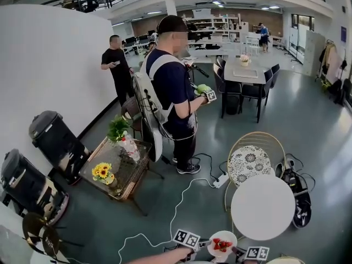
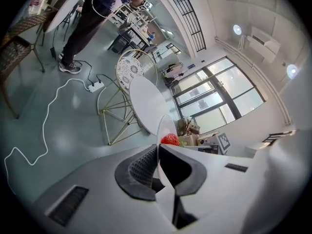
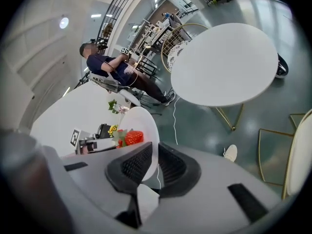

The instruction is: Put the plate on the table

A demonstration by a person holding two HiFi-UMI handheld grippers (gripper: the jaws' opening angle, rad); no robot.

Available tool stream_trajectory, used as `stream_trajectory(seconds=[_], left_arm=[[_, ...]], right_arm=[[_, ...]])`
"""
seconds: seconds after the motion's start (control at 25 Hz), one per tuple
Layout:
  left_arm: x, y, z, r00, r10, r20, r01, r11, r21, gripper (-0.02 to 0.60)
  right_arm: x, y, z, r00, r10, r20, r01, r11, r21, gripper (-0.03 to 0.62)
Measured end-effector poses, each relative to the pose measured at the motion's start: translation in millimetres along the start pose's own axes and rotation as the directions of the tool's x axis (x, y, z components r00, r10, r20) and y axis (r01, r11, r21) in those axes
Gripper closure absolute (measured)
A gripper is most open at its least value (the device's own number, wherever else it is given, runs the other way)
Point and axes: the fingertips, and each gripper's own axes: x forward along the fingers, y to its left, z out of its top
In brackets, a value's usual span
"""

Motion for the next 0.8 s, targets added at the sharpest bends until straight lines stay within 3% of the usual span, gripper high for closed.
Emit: stream_trajectory(seconds=[0.2,0.44,0.8], left_arm=[[58,-10,43,1.0,0.005,-0.009,-0.005,1.0,0.016,0.561],[99,-36,81,0.998,0.016,-0.056,-0.01,0.995,0.101,0.561],[132,-39,115,0.988,0.047,-0.146,-0.03,0.993,0.116,0.561]], right_arm=[[-14,-41,60,1.0,-0.01,0.004,0.01,1.0,-0.008,0.565],[-35,-69,101,0.998,-0.009,0.062,0.007,0.999,0.039,0.565],[-38,-84,133,0.995,-0.022,0.095,0.012,0.994,0.111,0.565]])
